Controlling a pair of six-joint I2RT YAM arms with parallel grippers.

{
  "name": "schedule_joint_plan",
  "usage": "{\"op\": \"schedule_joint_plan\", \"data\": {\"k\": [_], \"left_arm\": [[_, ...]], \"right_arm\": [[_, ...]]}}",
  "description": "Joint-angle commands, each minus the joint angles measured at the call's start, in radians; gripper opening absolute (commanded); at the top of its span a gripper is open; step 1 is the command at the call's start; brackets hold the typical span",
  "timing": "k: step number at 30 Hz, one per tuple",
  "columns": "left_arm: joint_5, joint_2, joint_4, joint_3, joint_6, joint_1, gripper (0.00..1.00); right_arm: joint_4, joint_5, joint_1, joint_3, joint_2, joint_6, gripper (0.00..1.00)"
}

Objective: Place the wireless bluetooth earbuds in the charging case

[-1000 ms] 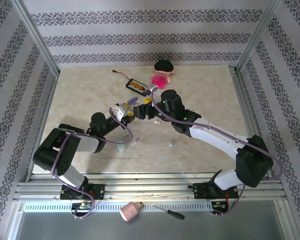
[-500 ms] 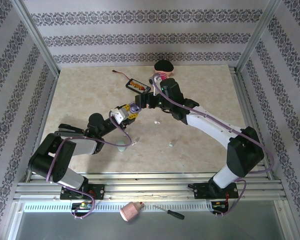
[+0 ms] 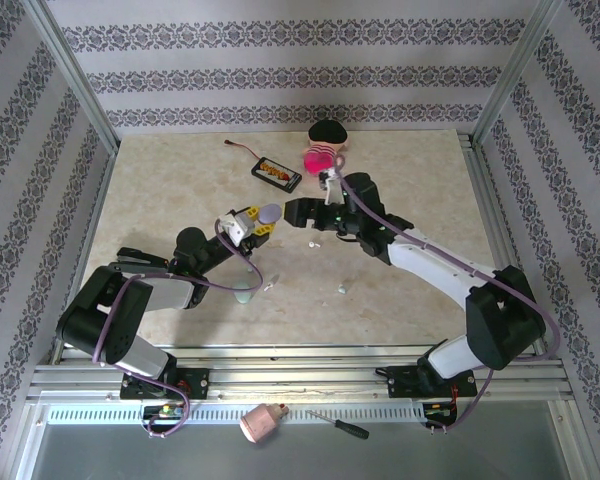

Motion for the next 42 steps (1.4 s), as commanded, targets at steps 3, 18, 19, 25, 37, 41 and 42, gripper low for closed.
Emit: {"op": "schedule_joint_plan", "data": {"k": [3, 18, 19, 25, 37, 41, 42], "left_arm": [[0.011, 0.023, 0.133, 0.028, -0.097, -0.016, 0.13], [0.012, 0.039, 0.17, 0.04, -0.128, -0.034, 0.14], [0.009, 0.042, 0.169, 0.04, -0.124, -0.036, 0.14], [-0.01, 0.073, 0.168, 0.043, -0.108, -0.036, 0.14], [-0.032, 0.064, 0.145, 0.015, -0.066, -0.035, 0.53], [-0.08, 0.03, 0.116, -0.043, -0.038, -0.036, 0.81], [-0.087, 0.017, 0.099, -0.059, -0.028, -0.034, 0.87]], "right_arm": [[0.356, -0.212, -0.018, -0.075, 0.023, 0.356, 0.83], [0.889, -0.333, -0.004, -0.101, 0.247, 0.748, 0.44], [0.889, -0.332, -0.004, -0.101, 0.246, 0.752, 0.41], [0.885, -0.336, -0.01, -0.098, 0.242, 0.761, 0.28], [0.784, -0.283, -0.043, -0.106, 0.241, 0.681, 0.21], [0.763, -0.244, -0.071, -0.105, 0.274, 0.657, 0.18], [0.756, -0.239, -0.08, -0.101, 0.29, 0.65, 0.18]]}}
